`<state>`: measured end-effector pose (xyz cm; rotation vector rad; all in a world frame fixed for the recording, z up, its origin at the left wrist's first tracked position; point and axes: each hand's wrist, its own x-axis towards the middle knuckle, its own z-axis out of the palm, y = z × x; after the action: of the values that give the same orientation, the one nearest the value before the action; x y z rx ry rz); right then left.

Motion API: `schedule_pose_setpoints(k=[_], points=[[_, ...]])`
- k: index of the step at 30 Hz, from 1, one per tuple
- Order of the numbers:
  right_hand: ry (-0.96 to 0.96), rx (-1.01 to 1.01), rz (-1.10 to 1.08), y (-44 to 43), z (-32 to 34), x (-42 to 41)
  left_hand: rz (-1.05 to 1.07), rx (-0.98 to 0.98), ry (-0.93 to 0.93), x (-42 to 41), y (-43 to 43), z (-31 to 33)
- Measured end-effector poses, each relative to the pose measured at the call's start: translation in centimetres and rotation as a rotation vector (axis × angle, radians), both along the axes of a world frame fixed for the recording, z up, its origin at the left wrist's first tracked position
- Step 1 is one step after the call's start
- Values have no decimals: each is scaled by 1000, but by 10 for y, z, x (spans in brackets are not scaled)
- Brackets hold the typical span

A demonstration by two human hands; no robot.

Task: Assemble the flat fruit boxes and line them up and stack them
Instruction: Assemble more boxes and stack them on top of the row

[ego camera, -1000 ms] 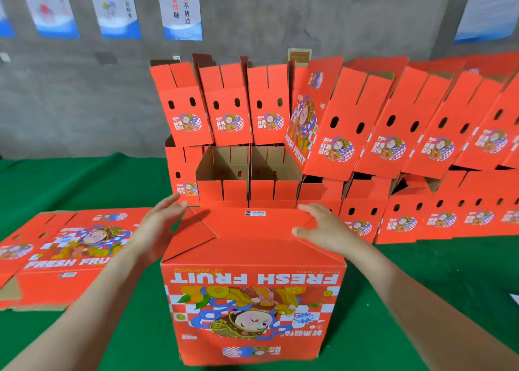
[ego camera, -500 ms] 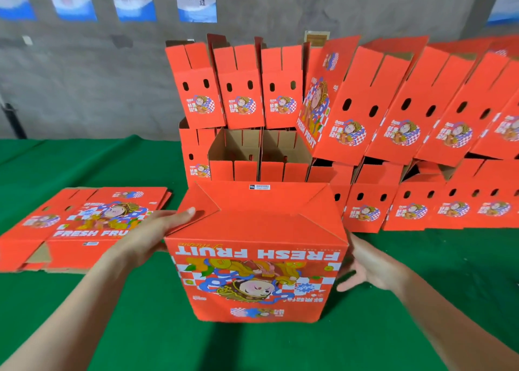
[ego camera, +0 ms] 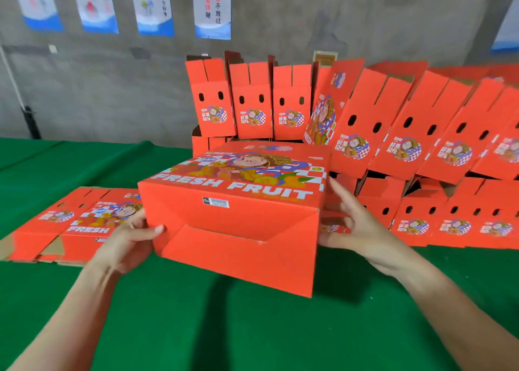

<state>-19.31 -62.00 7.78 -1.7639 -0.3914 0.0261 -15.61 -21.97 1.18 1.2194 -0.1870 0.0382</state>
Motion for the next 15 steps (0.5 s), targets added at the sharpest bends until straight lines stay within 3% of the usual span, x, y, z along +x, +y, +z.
schedule_pose_setpoints(k=[7,10,15], points=[[-397,-204,-184,43,4,-23,236,86,111,9,-18,-48],[-398,-239,-210,47,8,-24,273,-79,134,15,-30,-53],[-316,-518,-38,40,21,-17,309,-258,220,32,-34,-55]])
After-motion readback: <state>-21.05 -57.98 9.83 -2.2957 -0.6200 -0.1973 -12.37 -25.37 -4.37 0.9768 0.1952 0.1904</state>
